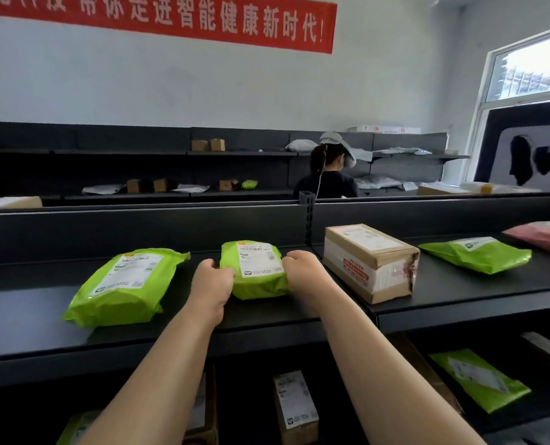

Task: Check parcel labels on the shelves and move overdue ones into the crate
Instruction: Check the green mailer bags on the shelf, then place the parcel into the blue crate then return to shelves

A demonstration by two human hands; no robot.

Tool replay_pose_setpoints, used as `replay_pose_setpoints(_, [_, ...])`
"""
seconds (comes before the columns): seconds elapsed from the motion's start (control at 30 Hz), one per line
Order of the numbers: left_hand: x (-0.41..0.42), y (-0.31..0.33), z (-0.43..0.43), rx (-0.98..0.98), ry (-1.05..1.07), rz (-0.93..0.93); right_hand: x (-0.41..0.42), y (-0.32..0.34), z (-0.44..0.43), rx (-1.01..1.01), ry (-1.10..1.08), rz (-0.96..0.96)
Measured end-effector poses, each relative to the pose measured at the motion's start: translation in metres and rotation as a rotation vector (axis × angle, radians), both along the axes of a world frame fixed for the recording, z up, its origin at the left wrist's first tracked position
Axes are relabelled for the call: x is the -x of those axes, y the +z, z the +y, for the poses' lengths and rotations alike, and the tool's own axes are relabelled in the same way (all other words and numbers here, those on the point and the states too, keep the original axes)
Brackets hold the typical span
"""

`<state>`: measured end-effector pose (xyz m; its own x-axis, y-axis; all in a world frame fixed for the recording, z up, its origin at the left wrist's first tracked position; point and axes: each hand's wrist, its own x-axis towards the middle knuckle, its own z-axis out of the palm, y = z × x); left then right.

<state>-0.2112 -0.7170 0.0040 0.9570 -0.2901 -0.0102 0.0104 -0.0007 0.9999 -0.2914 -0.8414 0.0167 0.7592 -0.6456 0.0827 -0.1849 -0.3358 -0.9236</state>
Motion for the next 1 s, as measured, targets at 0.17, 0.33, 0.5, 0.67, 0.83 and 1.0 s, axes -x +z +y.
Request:
replay_pose_setpoints(0.17, [0.030, 0.027, -0.009, 0.028, 0.179, -0.335, 0.056, 0.045, -0.015, 0.122, -0.080, -0.169])
replay_pose_setpoints(0.33, [0.076, 0.043, -0.051, 0.239, -0.116, -0.262, 0.103, 0.070, -0.066, 0.159, -0.302, -0.257])
replay_pose_setpoints(0.5, [0.100, 0.026, -0.111, 0.196, -0.453, 0.057, 0.124, 0.046, -0.129, 0.057, -0.389, -0.109])
replay_pose_setpoints(0.67, [0.117, 0.019, -0.155, 0.247, -0.445, 0.201, 0.123, 0.022, -0.164, -0.186, -0.227, -0.035])
replay_pose_setpoints(0.83, [0.131, 0.017, -0.165, 0.273, -0.326, 0.194, 0.132, 0.016, -0.178, -0.274, -0.054, -0.073])
replay_pose_setpoints(1.0, [0.153, 0.004, -0.164, 0.325, -0.209, 0.042, 0.159, 0.012, -0.178, -0.363, 0.108, -0.222])
